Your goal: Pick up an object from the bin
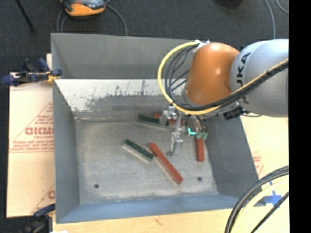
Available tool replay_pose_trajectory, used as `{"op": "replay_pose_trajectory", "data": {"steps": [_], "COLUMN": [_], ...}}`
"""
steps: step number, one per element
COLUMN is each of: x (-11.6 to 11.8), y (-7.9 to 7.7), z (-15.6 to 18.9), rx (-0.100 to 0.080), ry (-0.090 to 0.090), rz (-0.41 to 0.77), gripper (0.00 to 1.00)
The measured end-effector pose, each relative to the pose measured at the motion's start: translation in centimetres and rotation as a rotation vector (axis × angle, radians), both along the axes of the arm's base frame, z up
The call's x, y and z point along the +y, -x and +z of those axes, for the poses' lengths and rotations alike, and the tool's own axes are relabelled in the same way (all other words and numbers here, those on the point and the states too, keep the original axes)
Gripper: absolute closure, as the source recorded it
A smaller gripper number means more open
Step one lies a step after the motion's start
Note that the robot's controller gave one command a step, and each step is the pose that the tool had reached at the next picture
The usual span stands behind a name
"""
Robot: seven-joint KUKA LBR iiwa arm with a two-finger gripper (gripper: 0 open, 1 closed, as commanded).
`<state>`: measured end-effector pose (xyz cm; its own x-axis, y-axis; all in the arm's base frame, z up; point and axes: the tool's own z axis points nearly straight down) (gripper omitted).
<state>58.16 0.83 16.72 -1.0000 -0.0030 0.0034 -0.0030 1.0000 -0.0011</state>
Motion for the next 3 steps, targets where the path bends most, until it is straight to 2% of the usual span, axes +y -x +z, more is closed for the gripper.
{"op": "replay_pose_trajectory", "data": {"steps": [1, 2, 3], "x": [0.0, 0.6, 2.7], "y": [-0.2, 1.6, 1.1], "z": [0.4, -3.7, -9.6], "rx": [-0.008, -0.014, -0.008], "ry": [0.000, -0.002, -0.001], "rz": [0.000, -0.055, -0.050], "gripper": [0.00, 0.00, 1.00]}}
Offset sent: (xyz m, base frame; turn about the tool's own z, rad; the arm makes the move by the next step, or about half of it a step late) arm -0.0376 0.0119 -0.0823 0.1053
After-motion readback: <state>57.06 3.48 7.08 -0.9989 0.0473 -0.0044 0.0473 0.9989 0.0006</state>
